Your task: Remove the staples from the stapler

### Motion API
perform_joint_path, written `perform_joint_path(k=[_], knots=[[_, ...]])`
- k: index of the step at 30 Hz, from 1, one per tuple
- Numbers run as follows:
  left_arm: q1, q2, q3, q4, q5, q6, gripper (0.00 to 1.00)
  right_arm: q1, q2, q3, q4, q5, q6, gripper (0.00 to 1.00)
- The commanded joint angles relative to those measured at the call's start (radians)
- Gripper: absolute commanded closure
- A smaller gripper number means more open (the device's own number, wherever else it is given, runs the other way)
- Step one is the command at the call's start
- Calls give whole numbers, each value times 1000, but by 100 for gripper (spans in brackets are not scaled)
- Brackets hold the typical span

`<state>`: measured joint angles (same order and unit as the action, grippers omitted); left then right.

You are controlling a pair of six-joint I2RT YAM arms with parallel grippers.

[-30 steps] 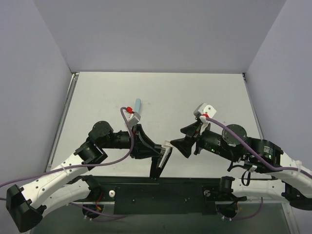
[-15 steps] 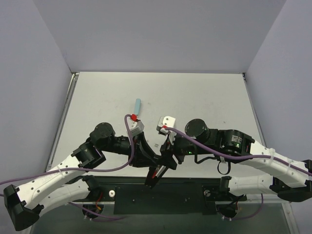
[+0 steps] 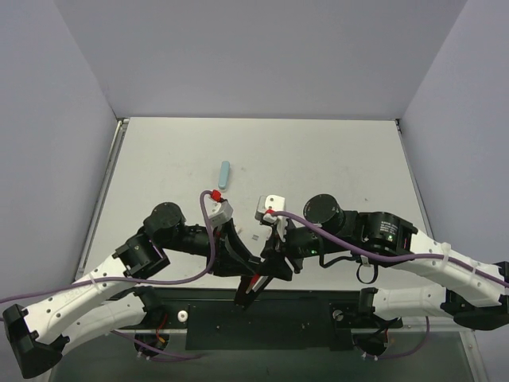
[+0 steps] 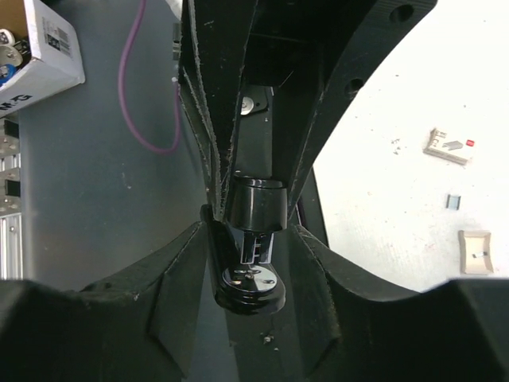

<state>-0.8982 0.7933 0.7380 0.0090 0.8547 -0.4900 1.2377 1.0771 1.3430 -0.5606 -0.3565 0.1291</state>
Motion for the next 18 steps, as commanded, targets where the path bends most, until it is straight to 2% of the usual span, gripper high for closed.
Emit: perform_joint_path(k=[1, 7, 14, 18], knots=[[-7, -32, 58, 65, 17, 2, 100, -1, 15, 10, -8, -58, -2, 60], [-8, -43, 66, 52, 15, 10, 100, -1, 18, -5, -12, -67, -2, 61], [-11, -34, 77, 40, 4, 18, 100, -1, 24, -5, -24, -88, 0, 78], [-15, -35, 77, 45, -9, 21, 100, 0, 17, -16, -28, -107, -5, 77]])
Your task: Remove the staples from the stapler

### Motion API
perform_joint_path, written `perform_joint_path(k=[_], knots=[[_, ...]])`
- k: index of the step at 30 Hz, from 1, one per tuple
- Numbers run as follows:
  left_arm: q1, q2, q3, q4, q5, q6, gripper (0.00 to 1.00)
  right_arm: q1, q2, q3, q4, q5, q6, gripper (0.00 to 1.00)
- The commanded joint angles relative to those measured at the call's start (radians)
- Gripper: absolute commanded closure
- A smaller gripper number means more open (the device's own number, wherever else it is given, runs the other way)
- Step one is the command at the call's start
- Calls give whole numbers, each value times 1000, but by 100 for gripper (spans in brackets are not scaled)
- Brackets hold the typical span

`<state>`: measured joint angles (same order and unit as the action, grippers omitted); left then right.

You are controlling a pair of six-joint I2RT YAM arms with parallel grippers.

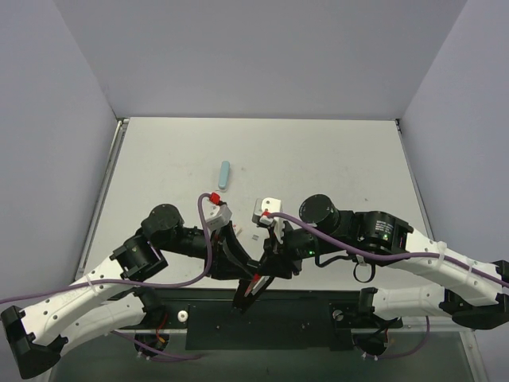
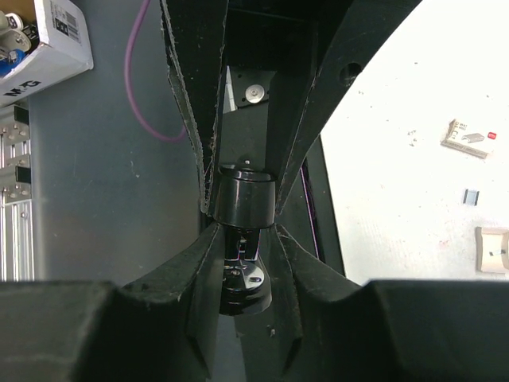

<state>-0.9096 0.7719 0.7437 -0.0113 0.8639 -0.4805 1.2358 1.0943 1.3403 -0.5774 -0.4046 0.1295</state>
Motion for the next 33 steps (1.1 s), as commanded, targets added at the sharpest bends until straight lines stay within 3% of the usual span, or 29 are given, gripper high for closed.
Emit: perform_joint_path(k=[1, 10, 12, 13, 14, 33], knots=[[-5, -14, 72, 69, -19, 8, 100, 2, 3, -15, -12, -56, -4, 77], [-17, -20, 86, 76, -43, -3, 100, 21, 18, -36, -6, -74, 13, 76], [-18, -19, 92, 74, -48, -4, 100, 25, 18, -41, -4, -65, 15, 87], [-20, -17, 97, 73, -51, -3, 100, 25, 18, -46, -4, -62, 18, 99], [-21, -20, 98, 73, -58, -4, 100, 30, 9, -49, -4, -45, 21, 100], [-32, -49, 106, 83, -201, -3, 100, 33, -231, -303, 56, 20, 101, 100]])
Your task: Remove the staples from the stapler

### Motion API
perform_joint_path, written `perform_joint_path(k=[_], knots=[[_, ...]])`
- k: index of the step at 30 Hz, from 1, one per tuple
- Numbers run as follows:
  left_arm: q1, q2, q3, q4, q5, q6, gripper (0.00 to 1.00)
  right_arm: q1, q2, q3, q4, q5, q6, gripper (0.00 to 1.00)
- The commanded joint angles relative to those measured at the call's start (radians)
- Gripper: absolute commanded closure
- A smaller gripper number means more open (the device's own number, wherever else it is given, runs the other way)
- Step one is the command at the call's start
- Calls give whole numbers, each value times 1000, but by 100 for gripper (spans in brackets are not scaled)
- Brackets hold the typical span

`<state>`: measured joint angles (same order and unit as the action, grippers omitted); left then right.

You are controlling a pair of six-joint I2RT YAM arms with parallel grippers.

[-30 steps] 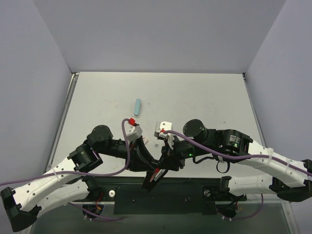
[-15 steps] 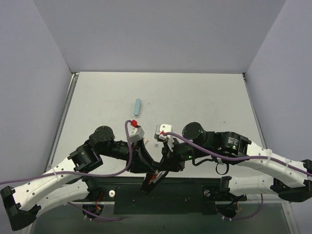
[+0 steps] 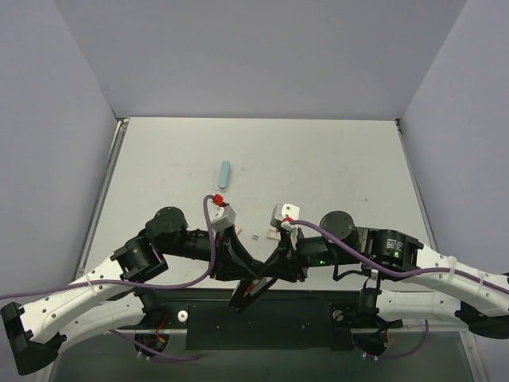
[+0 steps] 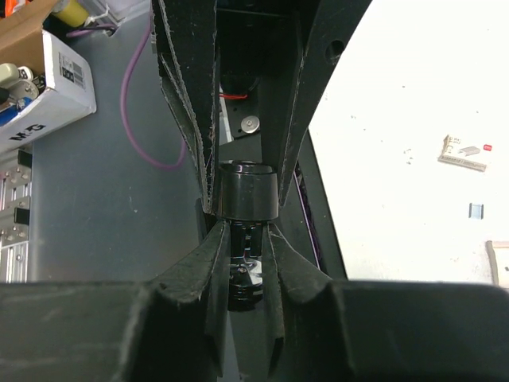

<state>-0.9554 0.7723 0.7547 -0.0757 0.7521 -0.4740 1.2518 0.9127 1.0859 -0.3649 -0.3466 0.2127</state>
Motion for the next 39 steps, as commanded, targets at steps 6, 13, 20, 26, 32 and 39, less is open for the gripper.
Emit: perform_joint_path(k=[6, 13, 20, 26, 32, 39], knots=[[14, -68, 92, 155, -119, -9, 100, 18, -97, -102, -131, -45, 31, 100], [14, -84, 83, 180, -146, -12, 100, 18, -135, -169, -95, -57, 56, 100], [14, -97, 83, 200, -184, -15, 100, 18, -159, -228, -46, -60, 79, 100], [14, -100, 84, 218, -195, -20, 100, 17, -179, -276, -13, -74, 96, 100], [14, -93, 83, 237, -211, -12, 100, 18, -192, -310, 17, -81, 108, 100], [14, -77, 104, 243, -227, -2, 100, 18, -195, -351, 50, -86, 123, 100]])
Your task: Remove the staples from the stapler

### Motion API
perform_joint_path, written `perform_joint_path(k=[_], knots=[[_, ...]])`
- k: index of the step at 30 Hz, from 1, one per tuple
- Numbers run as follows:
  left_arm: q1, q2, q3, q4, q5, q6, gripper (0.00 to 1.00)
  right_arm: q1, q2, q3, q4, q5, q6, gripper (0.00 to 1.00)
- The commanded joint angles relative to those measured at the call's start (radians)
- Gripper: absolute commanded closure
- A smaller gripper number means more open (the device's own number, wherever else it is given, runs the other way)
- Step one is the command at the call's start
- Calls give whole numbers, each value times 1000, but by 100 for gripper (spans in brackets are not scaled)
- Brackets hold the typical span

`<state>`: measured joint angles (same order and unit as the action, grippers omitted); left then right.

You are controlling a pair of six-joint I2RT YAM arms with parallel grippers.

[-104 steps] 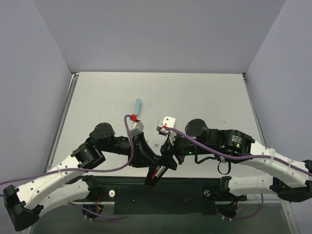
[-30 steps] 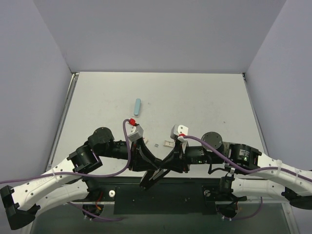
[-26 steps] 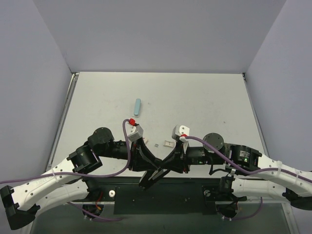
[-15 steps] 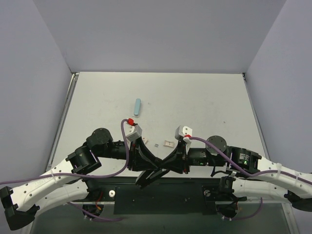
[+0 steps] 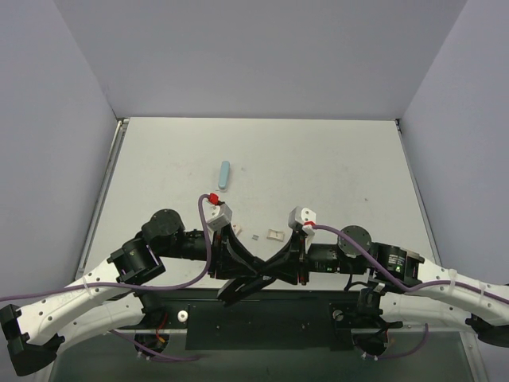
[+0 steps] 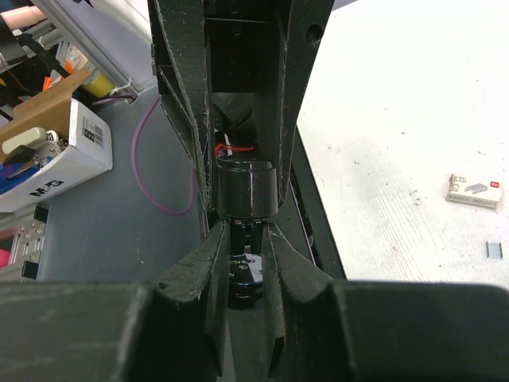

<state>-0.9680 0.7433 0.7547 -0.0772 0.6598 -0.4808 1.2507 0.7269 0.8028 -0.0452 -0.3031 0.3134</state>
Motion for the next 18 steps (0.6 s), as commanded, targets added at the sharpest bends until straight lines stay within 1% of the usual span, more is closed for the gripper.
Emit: perform_joint_path(k=[1, 13, 18], knots=[[26, -47, 109, 244, -135, 7, 100, 19, -9, -77, -265, -131, 27, 100], [26, -55, 104, 263, -190, 22, 100, 19, -15, -198, -125, -162, 108, 100], [26, -76, 81, 277, -241, 22, 100, 19, -17, -234, -82, -171, 138, 100]])
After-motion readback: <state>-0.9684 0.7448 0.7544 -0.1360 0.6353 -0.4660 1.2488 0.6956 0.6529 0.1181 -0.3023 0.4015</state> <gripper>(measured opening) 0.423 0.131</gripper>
